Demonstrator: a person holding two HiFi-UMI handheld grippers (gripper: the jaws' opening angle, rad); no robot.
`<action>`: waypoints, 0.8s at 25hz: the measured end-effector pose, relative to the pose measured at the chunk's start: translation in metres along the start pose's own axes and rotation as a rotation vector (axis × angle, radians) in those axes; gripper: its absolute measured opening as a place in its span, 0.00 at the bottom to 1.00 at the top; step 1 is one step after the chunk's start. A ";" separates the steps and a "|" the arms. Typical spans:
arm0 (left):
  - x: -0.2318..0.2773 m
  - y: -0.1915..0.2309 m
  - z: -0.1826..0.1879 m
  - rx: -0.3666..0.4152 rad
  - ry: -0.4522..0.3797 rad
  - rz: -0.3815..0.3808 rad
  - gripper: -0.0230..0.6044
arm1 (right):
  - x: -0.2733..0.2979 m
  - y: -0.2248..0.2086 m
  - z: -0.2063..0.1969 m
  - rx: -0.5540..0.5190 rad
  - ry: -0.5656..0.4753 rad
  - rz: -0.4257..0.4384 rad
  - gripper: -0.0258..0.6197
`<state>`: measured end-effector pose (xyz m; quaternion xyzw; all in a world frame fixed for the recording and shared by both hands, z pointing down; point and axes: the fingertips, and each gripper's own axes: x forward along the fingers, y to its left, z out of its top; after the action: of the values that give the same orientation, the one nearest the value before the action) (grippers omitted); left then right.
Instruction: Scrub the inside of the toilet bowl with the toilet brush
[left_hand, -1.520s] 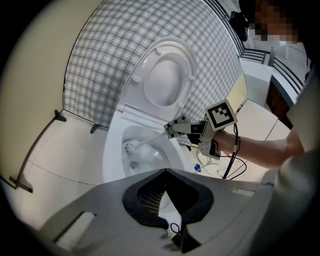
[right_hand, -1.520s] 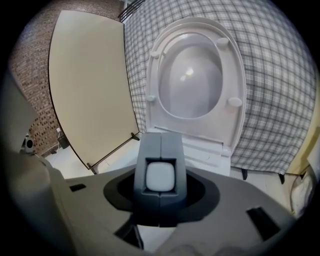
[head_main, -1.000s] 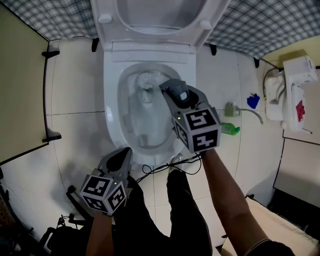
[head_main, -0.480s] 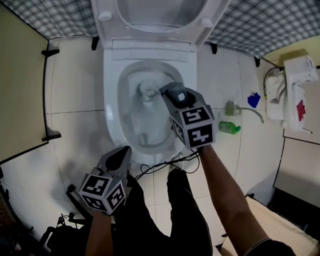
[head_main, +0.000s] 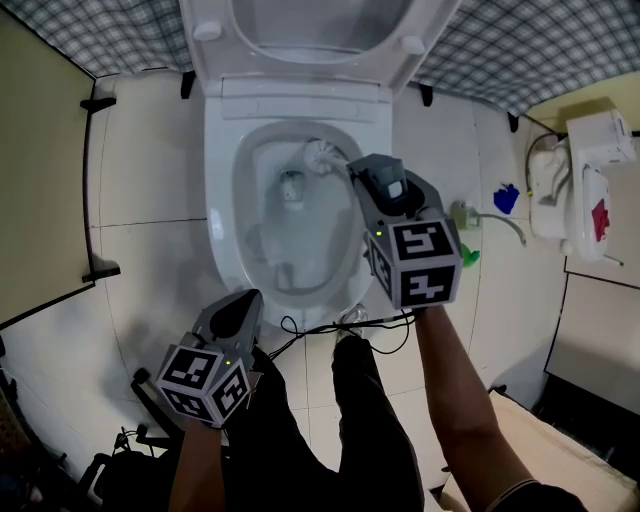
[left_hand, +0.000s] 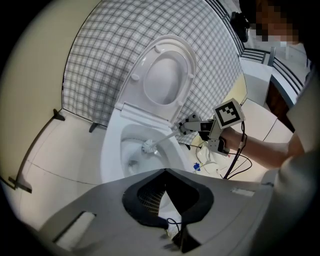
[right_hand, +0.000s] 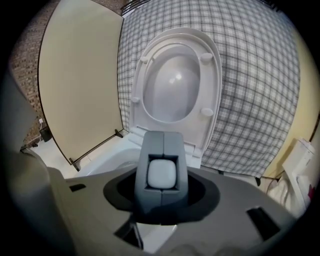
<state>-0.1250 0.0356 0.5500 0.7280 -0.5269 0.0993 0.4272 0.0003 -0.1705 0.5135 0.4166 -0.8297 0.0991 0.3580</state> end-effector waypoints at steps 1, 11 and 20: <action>0.000 0.000 0.000 0.000 0.000 -0.001 0.05 | 0.002 0.002 -0.003 -0.003 0.007 0.002 0.34; -0.004 0.005 -0.006 -0.016 -0.003 0.008 0.05 | 0.017 0.032 -0.032 0.008 0.073 0.026 0.34; -0.010 0.000 0.000 -0.034 -0.030 -0.020 0.05 | -0.039 -0.010 -0.028 0.065 0.103 -0.133 0.34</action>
<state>-0.1294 0.0419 0.5444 0.7273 -0.5277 0.0753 0.4323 0.0382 -0.1398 0.5056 0.4766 -0.7771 0.1232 0.3922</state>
